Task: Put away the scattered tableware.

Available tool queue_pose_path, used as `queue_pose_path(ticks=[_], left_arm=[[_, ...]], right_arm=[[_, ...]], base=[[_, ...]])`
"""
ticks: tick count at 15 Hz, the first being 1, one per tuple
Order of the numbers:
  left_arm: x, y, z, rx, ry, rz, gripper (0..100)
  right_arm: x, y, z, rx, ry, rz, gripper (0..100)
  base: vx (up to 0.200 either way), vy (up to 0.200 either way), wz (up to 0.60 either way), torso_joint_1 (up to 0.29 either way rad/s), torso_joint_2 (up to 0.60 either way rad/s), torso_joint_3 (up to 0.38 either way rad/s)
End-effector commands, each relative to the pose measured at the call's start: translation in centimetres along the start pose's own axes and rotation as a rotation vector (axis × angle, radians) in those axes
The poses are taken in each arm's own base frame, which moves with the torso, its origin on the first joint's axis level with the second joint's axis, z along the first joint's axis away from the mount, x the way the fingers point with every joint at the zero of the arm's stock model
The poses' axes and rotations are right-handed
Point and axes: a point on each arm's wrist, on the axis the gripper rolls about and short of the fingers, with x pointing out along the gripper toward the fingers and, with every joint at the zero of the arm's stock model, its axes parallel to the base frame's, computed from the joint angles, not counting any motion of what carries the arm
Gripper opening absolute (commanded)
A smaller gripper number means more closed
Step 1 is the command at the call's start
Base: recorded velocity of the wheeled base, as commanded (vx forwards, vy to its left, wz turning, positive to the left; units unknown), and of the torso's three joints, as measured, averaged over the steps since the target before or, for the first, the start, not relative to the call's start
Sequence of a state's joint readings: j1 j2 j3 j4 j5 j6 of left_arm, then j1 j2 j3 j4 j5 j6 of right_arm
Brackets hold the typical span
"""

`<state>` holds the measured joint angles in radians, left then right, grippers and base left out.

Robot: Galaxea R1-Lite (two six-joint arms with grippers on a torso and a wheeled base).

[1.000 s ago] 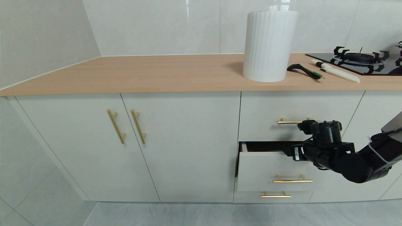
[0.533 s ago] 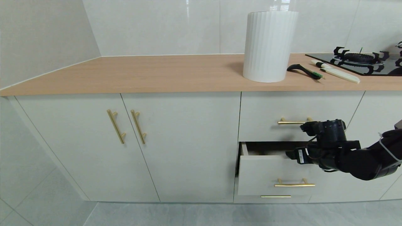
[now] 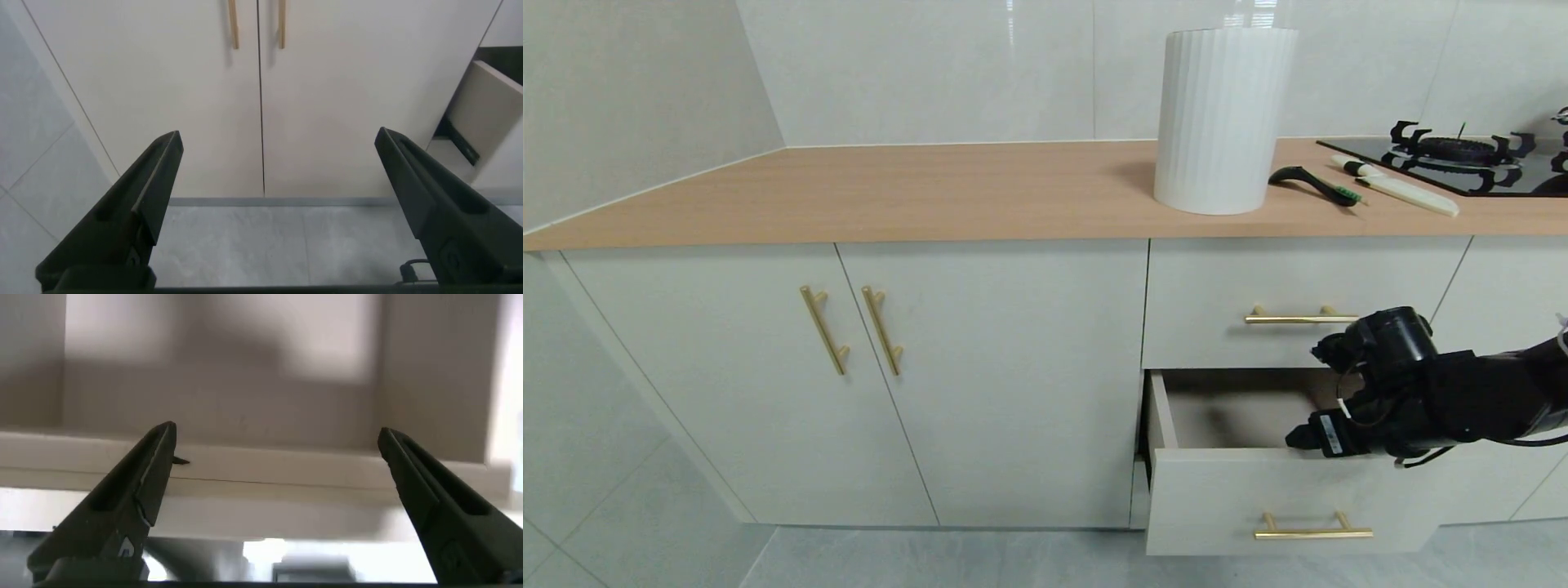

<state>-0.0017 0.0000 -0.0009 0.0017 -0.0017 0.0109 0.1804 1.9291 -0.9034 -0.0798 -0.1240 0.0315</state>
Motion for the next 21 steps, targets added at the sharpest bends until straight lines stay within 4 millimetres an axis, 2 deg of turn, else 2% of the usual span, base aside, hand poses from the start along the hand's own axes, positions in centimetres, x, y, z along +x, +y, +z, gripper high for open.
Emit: queue_pose_path(ticks=[1, 4, 8, 11, 15, 18, 21], left_arm=[[0.0, 0.0, 0.0, 0.001, 0.001, 0.0, 100], [0.0, 0.0, 0.0, 0.0, 0.001, 0.0, 100], [0.0, 0.0, 0.0, 0.0, 0.001, 0.0, 100], [0.0, 0.0, 0.0, 0.0, 0.002, 0.0, 100], [0.0, 0.0, 0.0, 0.0, 0.002, 0.0, 100], [0.0, 0.0, 0.0, 0.0, 0.001, 0.0, 100], [0.0, 0.0, 0.0, 0.001, 0.001, 0.0, 100]], right_arm=[[-1.9, -0.1, 0.7, 0.0, -0.021, 0.015, 100], [-2.5, 0.0, -0.1, -0.021, 0.101, 0.013, 100], [-3.2, 1.5, -1.2, -0.088, 0.246, 0.033, 100], [-2.8, 2.5, -2.2, -0.133, 0.349, 0.039, 100], [-3.5, 3.0, -3.4, -0.182, 0.469, 0.04, 100], [-4.6, 2.9, -5.0, -0.231, 0.641, 0.029, 100], [-5.0, 3.3, -5.3, -0.25, 0.664, 0.029, 100]], base=[[0.0, 0.0, 0.0, 0.0, 0.0, 0.0], [0.0, 0.0, 0.0, 0.0, 0.0, 0.0], [0.0, 0.0, 0.0, 0.0, 0.0, 0.0], [0.0, 0.0, 0.0, 0.0, 0.0, 0.0], [0.0, 0.0, 0.0, 0.0, 0.0, 0.0], [0.0, 0.0, 0.0, 0.0, 0.0, 0.0], [0.0, 0.0, 0.0, 0.0, 0.0, 0.0]])
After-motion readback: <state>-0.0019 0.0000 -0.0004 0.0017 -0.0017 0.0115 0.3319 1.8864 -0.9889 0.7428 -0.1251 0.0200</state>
